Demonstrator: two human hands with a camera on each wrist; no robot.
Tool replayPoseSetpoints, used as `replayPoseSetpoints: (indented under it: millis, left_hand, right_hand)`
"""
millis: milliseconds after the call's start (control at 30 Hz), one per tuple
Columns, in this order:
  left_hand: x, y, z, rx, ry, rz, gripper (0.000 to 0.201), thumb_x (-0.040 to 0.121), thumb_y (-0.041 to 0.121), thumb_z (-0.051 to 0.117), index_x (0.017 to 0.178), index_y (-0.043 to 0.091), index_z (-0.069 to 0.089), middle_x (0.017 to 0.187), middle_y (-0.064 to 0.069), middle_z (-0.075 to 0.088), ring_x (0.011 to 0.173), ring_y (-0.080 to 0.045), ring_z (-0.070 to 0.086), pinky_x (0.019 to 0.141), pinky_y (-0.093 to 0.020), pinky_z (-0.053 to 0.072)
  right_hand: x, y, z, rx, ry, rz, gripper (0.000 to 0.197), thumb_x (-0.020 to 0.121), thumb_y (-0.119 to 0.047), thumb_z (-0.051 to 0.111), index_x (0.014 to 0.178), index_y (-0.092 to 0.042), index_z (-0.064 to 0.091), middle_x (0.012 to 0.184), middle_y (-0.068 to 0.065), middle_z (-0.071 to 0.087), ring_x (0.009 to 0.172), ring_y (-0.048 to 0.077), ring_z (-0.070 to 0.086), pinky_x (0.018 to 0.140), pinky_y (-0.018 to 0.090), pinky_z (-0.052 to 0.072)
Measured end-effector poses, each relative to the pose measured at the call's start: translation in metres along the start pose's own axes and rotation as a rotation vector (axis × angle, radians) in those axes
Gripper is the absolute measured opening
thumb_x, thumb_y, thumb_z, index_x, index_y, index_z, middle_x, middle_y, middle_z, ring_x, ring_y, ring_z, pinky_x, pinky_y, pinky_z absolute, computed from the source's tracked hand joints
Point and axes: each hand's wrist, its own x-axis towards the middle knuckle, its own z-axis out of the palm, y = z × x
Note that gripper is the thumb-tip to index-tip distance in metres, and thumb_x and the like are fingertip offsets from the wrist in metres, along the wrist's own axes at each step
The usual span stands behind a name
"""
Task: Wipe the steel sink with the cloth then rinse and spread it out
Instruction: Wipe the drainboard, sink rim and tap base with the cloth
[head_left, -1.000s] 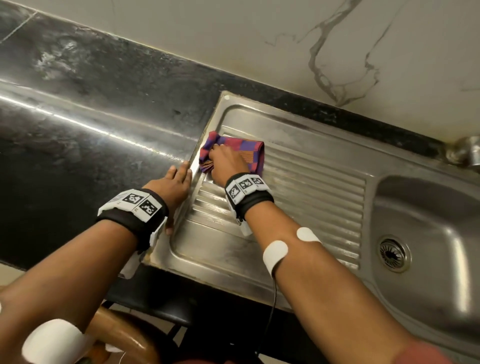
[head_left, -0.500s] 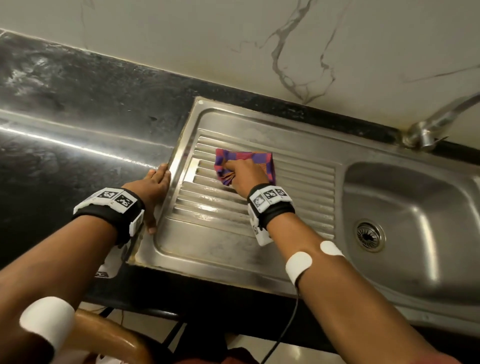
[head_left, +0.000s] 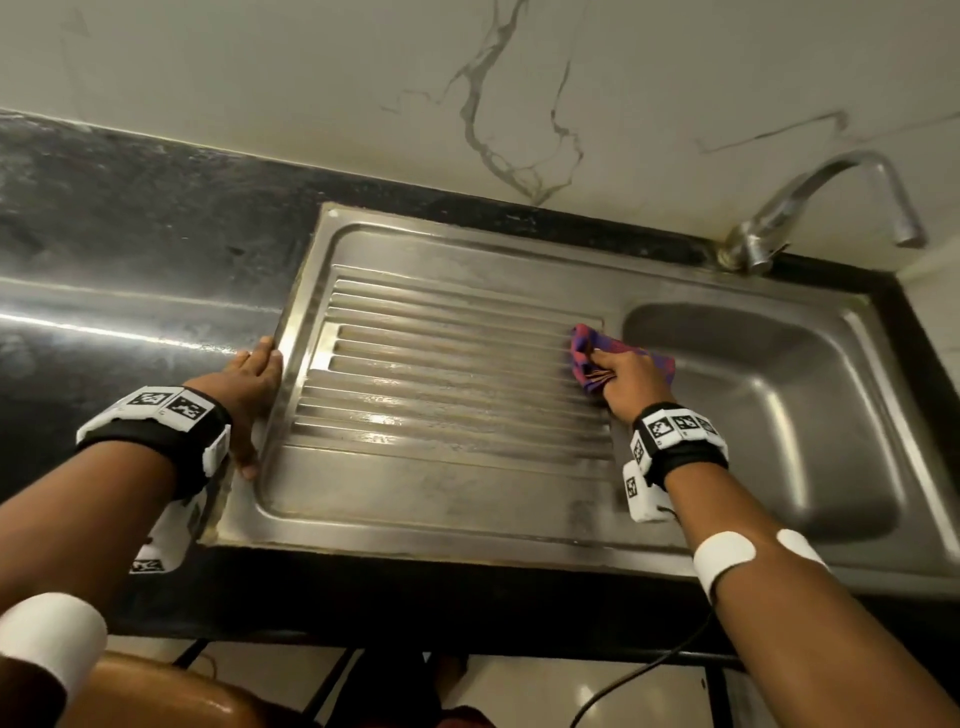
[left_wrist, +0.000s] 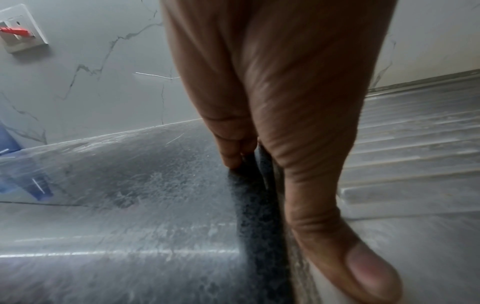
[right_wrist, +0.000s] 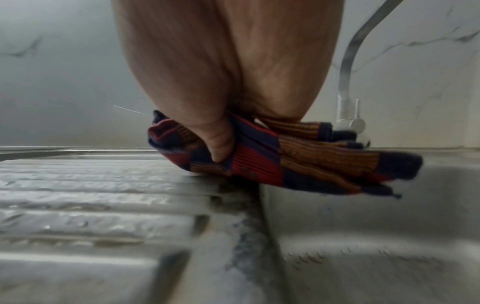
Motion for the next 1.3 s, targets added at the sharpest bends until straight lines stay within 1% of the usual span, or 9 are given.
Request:
replayPoseSetpoints:
  millis: [100, 233, 433, 500, 600, 700, 833, 1067, 1300]
  left_hand:
    - [-0.001, 0.003, 0.0, 0.004, -0.007, -0.007, 0.154, 0.046, 0.032, 0.093, 0.146, 0.004, -0.021, 0.154, -0.011, -0.029, 0.146, -0.031, -0.011, 0.118, -0.04, 0.015]
    - [0.002, 0.007, -0.002, 0.054, 0.0, -0.021, 0.154, 0.045, 0.034, 0.093, 0.146, 0.001, -0.018, 0.154, -0.015, -0.027, 0.146, -0.035, -0.008, 0.118, -0.042, 0.018]
    - [0.007, 0.003, -0.002, 0.13, 0.055, 0.018, 0.162, 0.032, 0.048, 0.092, 0.147, -0.003, -0.011, 0.156, -0.019, -0.017, 0.146, -0.035, -0.008, 0.119, -0.043, 0.018]
    - [0.008, 0.001, -0.001, 0.128, 0.06, 0.036, 0.163, 0.033, 0.048, 0.092, 0.147, -0.003, -0.013, 0.156, -0.018, -0.019, 0.146, -0.034, -0.008, 0.119, -0.043, 0.017]
    - [0.007, 0.003, -0.006, 0.093, 0.041, 0.047, 0.148, 0.051, 0.035, 0.09, 0.146, -0.004, -0.015, 0.155, -0.02, -0.022, 0.146, -0.036, -0.009, 0.12, -0.043, 0.01]
    - [0.005, 0.0, -0.008, 0.063, 0.012, 0.06, 0.161, 0.038, 0.041, 0.093, 0.145, -0.001, -0.021, 0.155, -0.015, -0.026, 0.145, -0.034, -0.013, 0.12, -0.042, 0.009]
    - [0.007, -0.006, -0.005, 0.05, 0.013, 0.077, 0.165, 0.034, 0.043, 0.093, 0.145, 0.003, -0.022, 0.155, -0.013, -0.025, 0.145, -0.033, -0.015, 0.12, -0.043, 0.01]
    - [0.007, -0.004, -0.008, 0.085, 0.047, 0.107, 0.153, 0.045, 0.031, 0.093, 0.149, 0.015, -0.018, 0.157, -0.009, -0.021, 0.145, -0.037, -0.011, 0.113, -0.052, 0.022]
    - [0.004, -0.015, -0.005, 0.09, 0.129, 0.073, 0.163, 0.03, 0.053, 0.091, 0.15, 0.015, -0.013, 0.159, -0.005, -0.01, 0.146, -0.032, -0.001, 0.116, -0.051, 0.021]
  right_hand:
    - [-0.006, 0.01, 0.002, -0.02, 0.024, -0.004, 0.047, 0.084, -0.006, 0.05, 0.12, -0.034, 0.062, 0.115, 0.008, 0.07, 0.108, 0.032, 0.064, 0.093, 0.04, 0.051]
    - [-0.03, 0.005, 0.007, -0.058, 0.019, -0.026, 0.057, 0.084, 0.005, 0.045, 0.131, -0.025, 0.057, 0.137, 0.0, 0.057, 0.127, 0.027, 0.052, 0.106, 0.036, 0.042]
    - [-0.034, -0.017, 0.022, -0.078, 0.009, -0.075, 0.06, 0.083, 0.007, 0.042, 0.134, -0.023, 0.053, 0.143, -0.001, 0.05, 0.13, 0.029, 0.047, 0.105, 0.042, 0.043]
    - [-0.03, -0.024, 0.023, -0.068, 0.011, -0.085, 0.06, 0.083, 0.006, 0.043, 0.134, -0.023, 0.054, 0.142, -0.002, 0.052, 0.129, 0.029, 0.047, 0.104, 0.04, 0.043]
    - [-0.02, -0.029, 0.02, -0.041, 0.023, -0.105, 0.053, 0.081, 0.004, 0.046, 0.124, -0.022, 0.062, 0.129, 0.003, 0.063, 0.12, 0.032, 0.055, 0.097, 0.04, 0.047]
    - [-0.019, -0.041, 0.024, -0.049, 0.002, -0.158, 0.056, 0.078, 0.007, 0.046, 0.124, -0.019, 0.063, 0.128, 0.003, 0.064, 0.12, 0.033, 0.055, 0.099, 0.043, 0.046]
    - [-0.017, -0.087, 0.035, -0.072, -0.066, -0.263, 0.058, 0.077, 0.006, 0.046, 0.126, -0.02, 0.061, 0.133, 0.001, 0.06, 0.122, 0.032, 0.053, 0.099, 0.041, 0.046]
    - [-0.006, -0.185, 0.079, -0.158, -0.162, -0.481, 0.051, 0.082, -0.002, 0.047, 0.128, -0.022, 0.058, 0.132, 0.0, 0.058, 0.118, 0.029, 0.054, 0.094, 0.038, 0.047]
    - [-0.004, -0.275, 0.115, -0.234, -0.193, -0.659, 0.036, 0.084, -0.007, 0.052, 0.119, -0.012, 0.059, 0.126, 0.007, 0.058, 0.116, 0.03, 0.054, 0.092, 0.039, 0.044]
